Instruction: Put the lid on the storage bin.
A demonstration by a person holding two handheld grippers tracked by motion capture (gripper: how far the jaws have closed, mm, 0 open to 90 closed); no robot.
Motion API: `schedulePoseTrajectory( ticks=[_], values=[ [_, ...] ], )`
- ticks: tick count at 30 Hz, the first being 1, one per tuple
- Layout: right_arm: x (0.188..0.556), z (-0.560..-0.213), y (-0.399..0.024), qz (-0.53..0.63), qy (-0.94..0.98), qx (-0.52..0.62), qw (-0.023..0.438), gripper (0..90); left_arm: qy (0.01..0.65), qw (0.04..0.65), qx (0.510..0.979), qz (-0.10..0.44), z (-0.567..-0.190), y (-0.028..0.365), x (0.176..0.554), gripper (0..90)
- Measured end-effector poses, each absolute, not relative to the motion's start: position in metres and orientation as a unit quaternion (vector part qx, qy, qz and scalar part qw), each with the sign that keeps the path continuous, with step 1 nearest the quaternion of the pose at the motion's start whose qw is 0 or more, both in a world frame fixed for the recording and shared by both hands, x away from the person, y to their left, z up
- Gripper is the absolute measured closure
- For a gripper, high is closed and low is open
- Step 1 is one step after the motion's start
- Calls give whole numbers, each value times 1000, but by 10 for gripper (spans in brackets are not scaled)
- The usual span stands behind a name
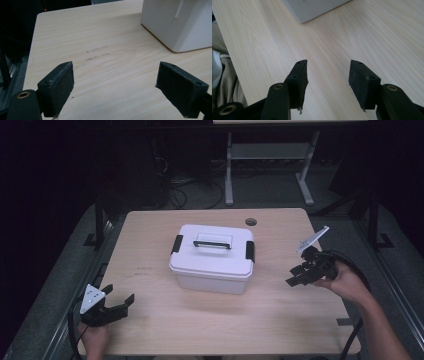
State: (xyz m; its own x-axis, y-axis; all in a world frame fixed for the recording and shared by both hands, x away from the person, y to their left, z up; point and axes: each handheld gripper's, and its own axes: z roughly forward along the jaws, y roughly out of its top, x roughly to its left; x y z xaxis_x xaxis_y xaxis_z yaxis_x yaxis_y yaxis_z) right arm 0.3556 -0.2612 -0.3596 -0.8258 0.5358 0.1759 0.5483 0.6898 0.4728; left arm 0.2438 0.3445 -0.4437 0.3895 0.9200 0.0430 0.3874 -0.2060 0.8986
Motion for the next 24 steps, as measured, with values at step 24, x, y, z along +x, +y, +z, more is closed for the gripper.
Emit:
schedulePoseTrajectory(
  ticks=[24],
  values=[
    [339, -384, -278, -271, -911, -311, 21, 476, 457, 430, 716, 308, -444, 343, 244, 137]
  ],
)
